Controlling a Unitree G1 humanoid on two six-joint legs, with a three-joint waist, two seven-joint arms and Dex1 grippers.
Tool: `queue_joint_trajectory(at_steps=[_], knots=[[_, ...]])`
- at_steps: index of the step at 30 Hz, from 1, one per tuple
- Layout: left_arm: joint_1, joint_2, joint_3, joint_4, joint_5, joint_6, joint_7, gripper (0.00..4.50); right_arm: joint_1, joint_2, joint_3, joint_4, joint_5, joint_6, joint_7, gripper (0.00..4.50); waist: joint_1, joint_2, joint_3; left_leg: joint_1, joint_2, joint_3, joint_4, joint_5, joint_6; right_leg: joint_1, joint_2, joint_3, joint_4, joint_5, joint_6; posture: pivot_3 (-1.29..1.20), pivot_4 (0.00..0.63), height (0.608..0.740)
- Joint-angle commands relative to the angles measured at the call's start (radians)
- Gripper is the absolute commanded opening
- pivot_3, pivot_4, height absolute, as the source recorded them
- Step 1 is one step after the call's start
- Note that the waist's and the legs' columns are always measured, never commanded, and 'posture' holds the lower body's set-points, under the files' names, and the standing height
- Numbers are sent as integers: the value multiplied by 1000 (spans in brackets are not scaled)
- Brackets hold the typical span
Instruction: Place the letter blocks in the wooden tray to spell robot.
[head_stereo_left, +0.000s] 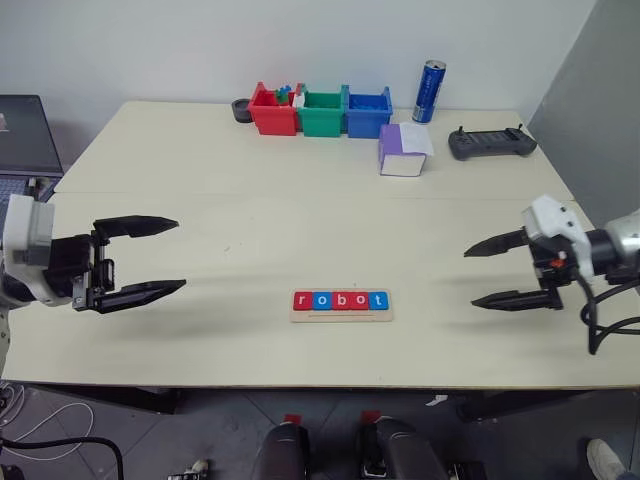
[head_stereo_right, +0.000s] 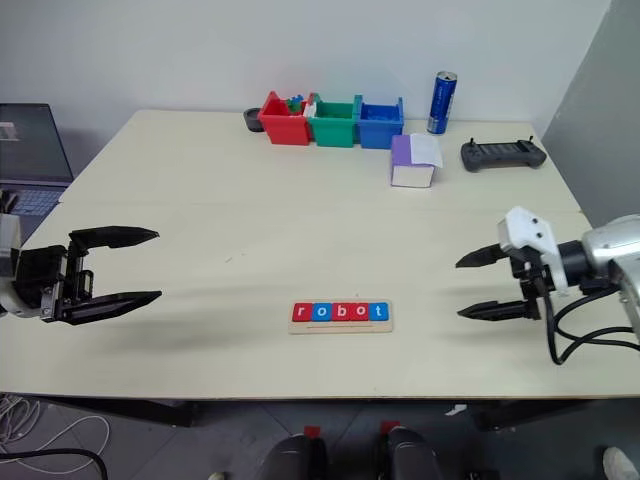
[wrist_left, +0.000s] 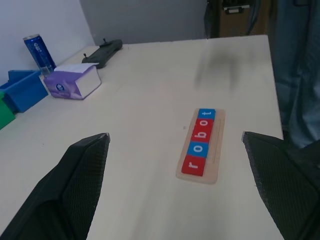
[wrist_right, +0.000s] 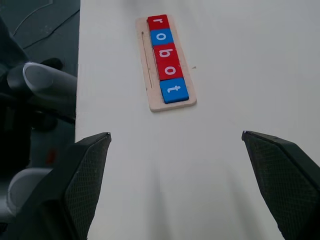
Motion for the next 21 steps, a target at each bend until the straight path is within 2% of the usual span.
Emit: queue_joint_trajectory(at_steps=[1, 10, 17, 21], knots=[[-32, 21, 68, -45, -41, 95, 45, 4500, -20, -8, -37, -25, 43, 21, 17, 4467, 0, 1, 0, 0, 0, 0, 0, 0, 0, 0, 0, 0, 0, 0, 0, 0, 150, 740], [3, -38, 58, -115, 72, 62, 102, 4500, -104, 13, -10, 13, 16, -9, -8, 4467, 3, 2, 2, -1, -2, 1, 0, 0, 0, 0, -2, 1, 0, 0, 0, 0, 150, 740], [11, -62, 77, -201, 50, 116, 147, 4500, -105, 15, 3, 5, 17, -12, -5, 4467, 4, 3, 2, -1, -2, 1, 0, 0, 0, 0, -2, 2, 0, 0, 0, 0, 150, 740], [34, -39, 76, -213, 57, 149, 124, 4500, -109, 15, 9, 6, 16, -12, 1, 4467, 3, 3, 2, -1, -2, 1, 0, 0, 0, 0, -2, 1, 0, 0, 0, 0, 150, 740]])
